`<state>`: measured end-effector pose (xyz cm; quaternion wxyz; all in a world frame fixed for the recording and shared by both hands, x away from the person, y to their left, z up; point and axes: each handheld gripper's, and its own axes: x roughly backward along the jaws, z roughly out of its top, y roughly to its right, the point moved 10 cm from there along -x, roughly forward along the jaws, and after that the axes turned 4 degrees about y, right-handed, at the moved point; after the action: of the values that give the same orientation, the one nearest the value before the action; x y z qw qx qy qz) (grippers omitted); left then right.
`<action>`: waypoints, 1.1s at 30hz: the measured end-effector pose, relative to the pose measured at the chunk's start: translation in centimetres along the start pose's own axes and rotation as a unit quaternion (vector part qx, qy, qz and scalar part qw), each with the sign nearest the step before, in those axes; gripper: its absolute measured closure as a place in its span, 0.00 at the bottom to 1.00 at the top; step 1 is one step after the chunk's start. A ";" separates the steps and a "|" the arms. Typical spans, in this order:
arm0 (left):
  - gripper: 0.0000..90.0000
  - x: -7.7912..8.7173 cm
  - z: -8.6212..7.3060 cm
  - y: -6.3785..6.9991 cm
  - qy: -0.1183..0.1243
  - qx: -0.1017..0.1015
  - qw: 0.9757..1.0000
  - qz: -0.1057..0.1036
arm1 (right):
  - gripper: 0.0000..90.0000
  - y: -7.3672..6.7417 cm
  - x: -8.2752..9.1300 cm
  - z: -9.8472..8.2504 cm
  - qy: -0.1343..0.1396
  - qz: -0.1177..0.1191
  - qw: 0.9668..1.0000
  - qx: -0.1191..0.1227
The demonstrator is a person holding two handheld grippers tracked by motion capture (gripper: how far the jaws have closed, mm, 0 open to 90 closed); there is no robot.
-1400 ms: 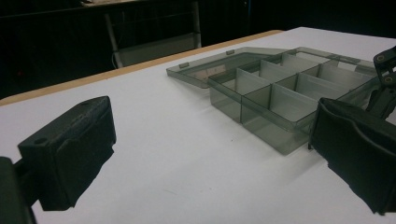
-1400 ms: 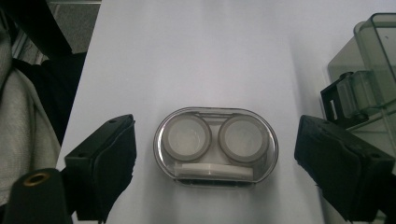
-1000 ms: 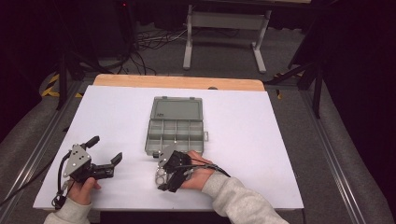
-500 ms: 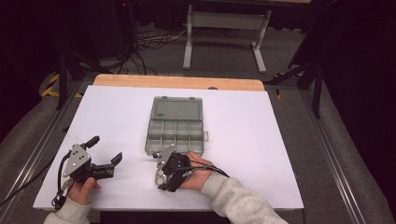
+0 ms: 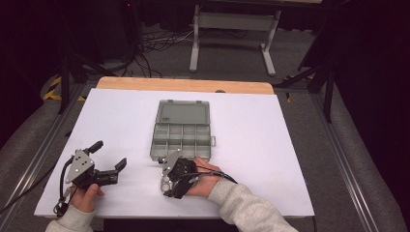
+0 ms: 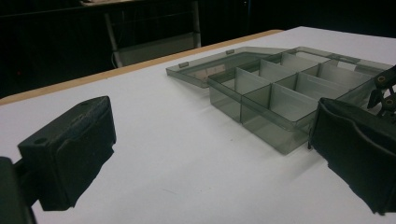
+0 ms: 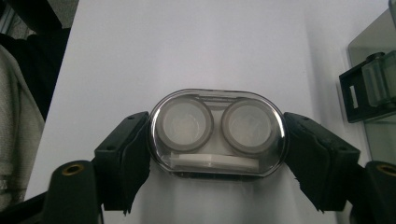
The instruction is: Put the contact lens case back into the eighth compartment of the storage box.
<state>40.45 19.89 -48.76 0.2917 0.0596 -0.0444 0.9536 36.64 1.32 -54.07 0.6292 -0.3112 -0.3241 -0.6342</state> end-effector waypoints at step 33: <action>0.01 0.0 0.0 0.0 0.000 0.000 1.000 0.001 | 0.29 0.1 4.3 1.9 0.062 -0.023 0.998 0.022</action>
<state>40.46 19.92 -48.74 0.2909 0.0590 -0.0447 0.9539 36.63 0.27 -49.49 0.6398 -0.2498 -0.3056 -0.6595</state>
